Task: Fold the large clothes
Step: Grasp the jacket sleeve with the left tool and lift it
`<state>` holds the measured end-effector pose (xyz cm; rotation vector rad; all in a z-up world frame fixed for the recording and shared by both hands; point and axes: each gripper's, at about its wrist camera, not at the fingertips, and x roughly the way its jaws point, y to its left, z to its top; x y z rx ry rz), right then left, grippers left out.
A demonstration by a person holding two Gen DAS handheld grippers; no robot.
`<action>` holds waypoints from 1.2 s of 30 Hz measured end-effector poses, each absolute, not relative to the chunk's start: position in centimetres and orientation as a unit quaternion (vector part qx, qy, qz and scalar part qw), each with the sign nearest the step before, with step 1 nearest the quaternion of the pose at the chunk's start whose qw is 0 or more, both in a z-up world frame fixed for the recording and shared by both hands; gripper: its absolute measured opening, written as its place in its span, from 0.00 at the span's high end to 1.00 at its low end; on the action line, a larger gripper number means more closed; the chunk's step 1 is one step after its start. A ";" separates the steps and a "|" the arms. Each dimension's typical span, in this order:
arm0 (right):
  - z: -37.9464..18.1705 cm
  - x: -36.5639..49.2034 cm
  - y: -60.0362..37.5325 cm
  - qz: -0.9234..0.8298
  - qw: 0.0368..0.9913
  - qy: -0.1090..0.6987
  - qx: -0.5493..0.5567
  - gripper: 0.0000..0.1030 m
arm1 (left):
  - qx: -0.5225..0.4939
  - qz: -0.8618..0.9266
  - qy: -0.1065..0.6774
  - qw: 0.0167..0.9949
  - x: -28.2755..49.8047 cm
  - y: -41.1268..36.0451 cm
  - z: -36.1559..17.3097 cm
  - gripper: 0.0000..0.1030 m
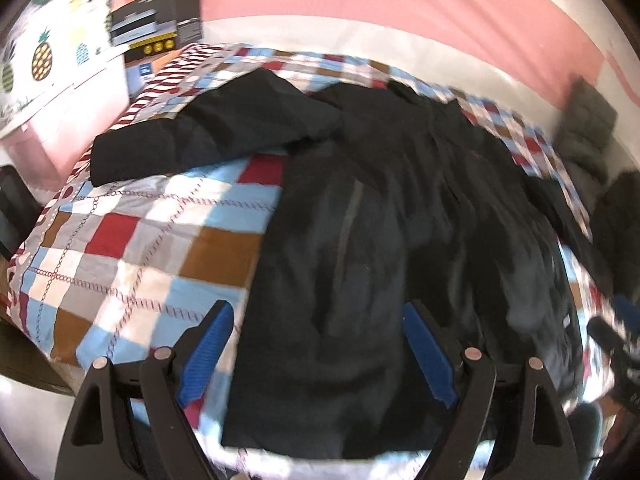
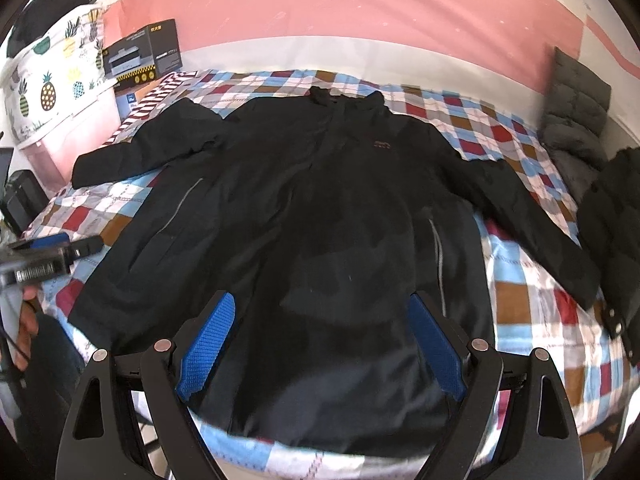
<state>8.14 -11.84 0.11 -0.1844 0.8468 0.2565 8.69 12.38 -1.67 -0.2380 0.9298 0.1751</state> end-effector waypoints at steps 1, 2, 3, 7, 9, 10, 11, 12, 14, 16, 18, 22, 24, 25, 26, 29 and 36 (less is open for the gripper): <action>0.0 8.6 -11.5 0.124 0.899 0.409 -0.093 0.14 | -0.115 0.094 0.444 0.883 9.3 13.3 -1.8 0.15; -0.1 9.2 -11.1 0.126 0.899 0.407 -0.097 0.14 | -0.116 0.101 0.442 0.884 9.8 14.0 -2.0 0.15; -0.1 9.6 -10.9 0.127 0.899 0.406 -0.099 0.14 | -0.120 0.107 0.439 0.884 10.4 14.9 -2.1 0.15; -0.3 11.9 -9.6 0.128 0.901 0.399 -0.116 0.14 | -0.140 0.118 0.441 0.879 12.3 17.8 -3.1 0.15; -0.4 13.0 -8.9 0.129 0.902 0.394 -0.122 0.14 | -0.148 0.136 0.440 0.875 13.4 19.7 -3.8 0.16; -0.5 13.4 -8.6 0.128 0.903 0.391 -0.126 0.14 | -0.154 0.144 0.441 0.872 13.9 20.6 -4.1 0.16; -0.5 13.8 -8.3 0.128 0.903 0.389 -0.130 0.14 | -0.162 0.152 0.439 0.871 14.3 21.6 -4.4 0.17; -0.6 14.3 -8.0 0.128 0.903 0.387 -0.134 0.14 | -0.171 0.159 0.435 0.870 14.8 22.8 -4.7 0.18; -0.9 15.2 -7.5 0.130 0.902 0.388 -0.137 0.14 | -0.193 0.174 0.426 0.867 15.7 25.0 -5.2 0.18; -1.2 16.0 -7.2 0.131 0.900 0.391 -0.138 0.14 | -0.214 0.187 0.420 0.862 16.5 27.3 -5.8 0.18; -1.8 16.9 -6.9 0.130 0.898 0.397 -0.139 0.14 | -0.243 0.198 0.410 0.856 17.4 29.7 -6.5 0.18; -2.9 18.4 -6.5 0.127 0.893 0.408 -0.141 0.14 | -0.288 0.228 0.392 0.844 18.9 33.9 -7.9 0.19; -3.4 19.1 -6.4 0.125 0.891 0.412 -0.141 0.14 | -0.302 0.245 0.386 0.837 19.5 35.7 -8.8 0.19; -3.7 19.5 -6.4 0.124 0.891 0.414 -0.141 0.14 | -0.310 0.253 0.384 0.832 19.8 36.6 -9.3 0.19; -3.9 19.8 -6.3 0.124 0.890 0.415 -0.142 0.14 | -0.317 0.257 0.383 0.829 20.0 37.3 -9.8 0.19; -4.5 20.6 -6.2 0.123 0.888 0.419 -0.143 0.14 | -0.332 0.276 0.381 0.818 20.7 38.9 -11.2 0.22; -5.7 21.9 -6.2 0.124 0.884 0.428 -0.140 0.14 | -0.309 0.300 0.379 0.819 22.3 40.4 -11.5 0.77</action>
